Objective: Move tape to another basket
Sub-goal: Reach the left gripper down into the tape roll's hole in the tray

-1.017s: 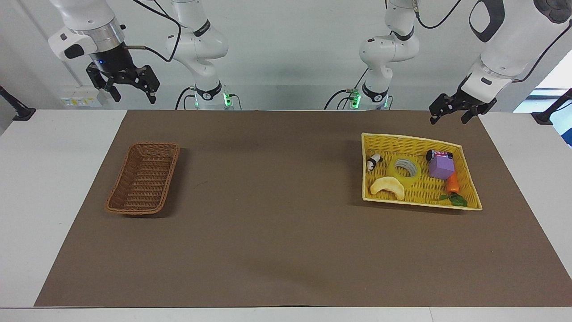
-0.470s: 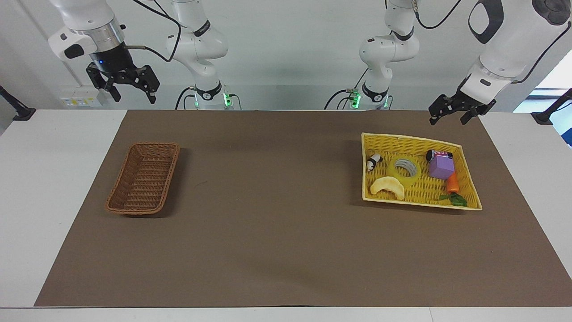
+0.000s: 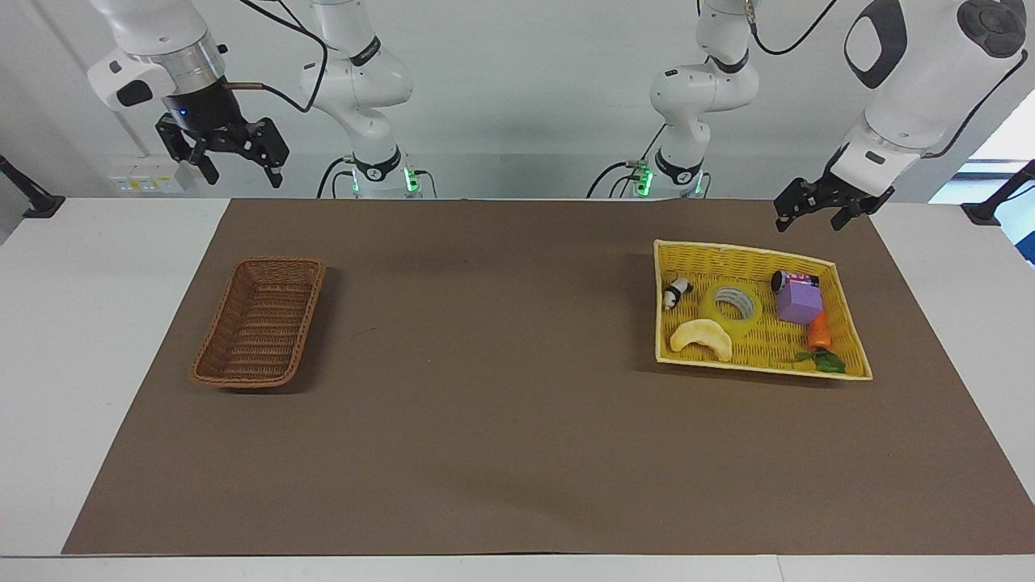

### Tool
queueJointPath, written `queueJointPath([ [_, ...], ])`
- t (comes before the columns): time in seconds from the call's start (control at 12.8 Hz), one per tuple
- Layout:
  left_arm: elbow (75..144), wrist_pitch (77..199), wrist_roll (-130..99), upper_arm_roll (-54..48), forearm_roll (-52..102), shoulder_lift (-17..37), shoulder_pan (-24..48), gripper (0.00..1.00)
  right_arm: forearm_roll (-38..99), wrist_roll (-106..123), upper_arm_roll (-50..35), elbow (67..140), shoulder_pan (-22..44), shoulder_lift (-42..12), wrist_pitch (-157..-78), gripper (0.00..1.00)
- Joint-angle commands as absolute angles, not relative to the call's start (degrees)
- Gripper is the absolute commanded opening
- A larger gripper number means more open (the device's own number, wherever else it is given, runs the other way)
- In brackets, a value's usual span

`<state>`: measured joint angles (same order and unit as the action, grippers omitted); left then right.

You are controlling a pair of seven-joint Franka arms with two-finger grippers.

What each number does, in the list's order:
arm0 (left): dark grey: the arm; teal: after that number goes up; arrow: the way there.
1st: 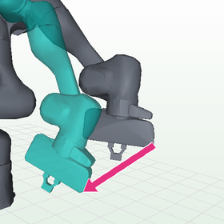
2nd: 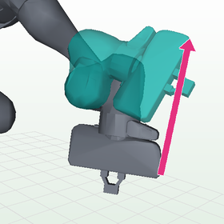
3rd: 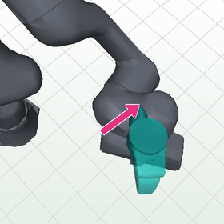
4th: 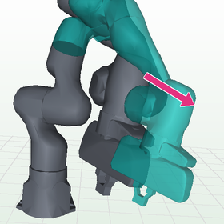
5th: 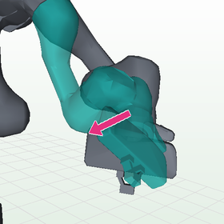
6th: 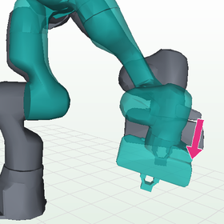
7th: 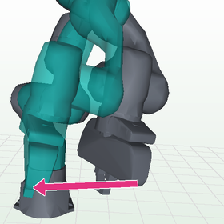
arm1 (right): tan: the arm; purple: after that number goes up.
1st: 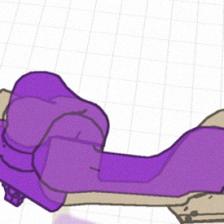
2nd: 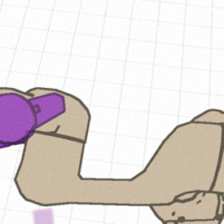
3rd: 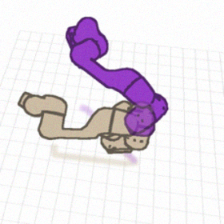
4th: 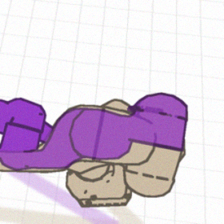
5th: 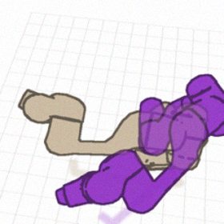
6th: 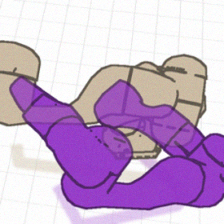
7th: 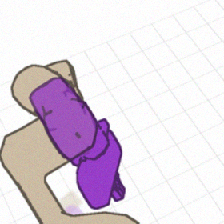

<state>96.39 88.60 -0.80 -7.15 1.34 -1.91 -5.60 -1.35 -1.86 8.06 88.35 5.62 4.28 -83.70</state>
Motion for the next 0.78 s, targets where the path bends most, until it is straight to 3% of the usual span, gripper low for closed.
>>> queueJointPath([
  [0.0, 100.6, 92.1, 0.3, -6.9, 0.7, -4.0, -6.0, 1.0, -0.6, -2.5, 7.7, 88.9, 5.0, 4.9, -83.0, 1.0],
  [0.7, 113.9, 107.3, 8.3, -6.8, 0.9, -4.7, -7.5, 1.0, -0.6, -2.5, 7.7, 88.9, 4.8, 4.9, -83.0, 1.0],
])
